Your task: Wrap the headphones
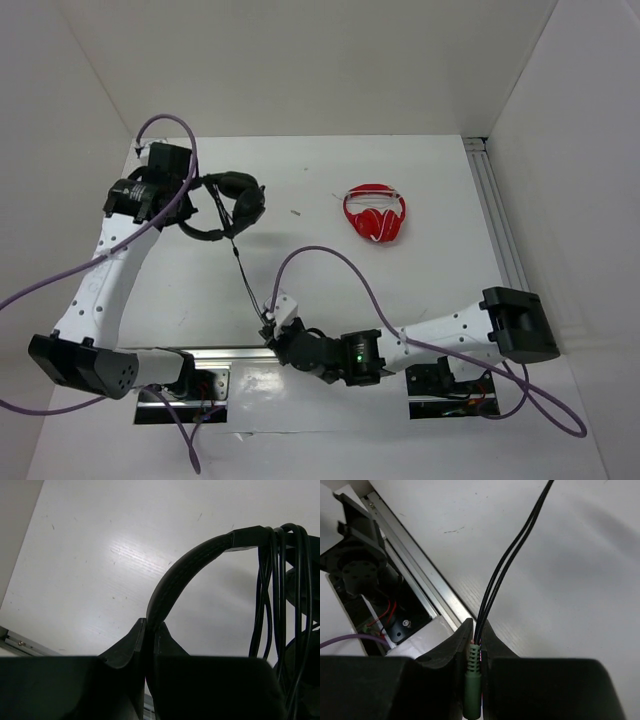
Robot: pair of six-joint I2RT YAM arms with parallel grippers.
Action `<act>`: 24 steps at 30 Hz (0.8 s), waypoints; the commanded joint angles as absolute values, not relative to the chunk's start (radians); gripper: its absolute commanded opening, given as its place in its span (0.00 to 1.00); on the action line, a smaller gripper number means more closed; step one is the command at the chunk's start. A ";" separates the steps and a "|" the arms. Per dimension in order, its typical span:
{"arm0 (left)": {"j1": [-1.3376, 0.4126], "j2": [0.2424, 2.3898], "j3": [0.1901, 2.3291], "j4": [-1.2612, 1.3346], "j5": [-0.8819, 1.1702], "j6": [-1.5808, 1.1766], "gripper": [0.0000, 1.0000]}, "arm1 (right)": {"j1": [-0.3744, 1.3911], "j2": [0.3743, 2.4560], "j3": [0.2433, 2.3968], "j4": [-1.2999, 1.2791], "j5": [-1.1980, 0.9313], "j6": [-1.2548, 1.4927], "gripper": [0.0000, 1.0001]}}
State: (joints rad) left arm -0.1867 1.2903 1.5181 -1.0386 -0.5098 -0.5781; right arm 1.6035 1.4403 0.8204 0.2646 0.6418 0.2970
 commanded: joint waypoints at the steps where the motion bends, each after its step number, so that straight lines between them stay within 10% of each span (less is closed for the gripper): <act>1: -0.178 1.284 1.471 -0.890 -0.526 -0.633 0.00 | 1.673 1.396 0.925 0.097 0.742 0.249 0.00; 24: -0.636 1.114 1.083 -0.822 -0.448 -0.482 0.00 | 1.524 1.414 1.282 -0.313 0.540 -0.093 0.00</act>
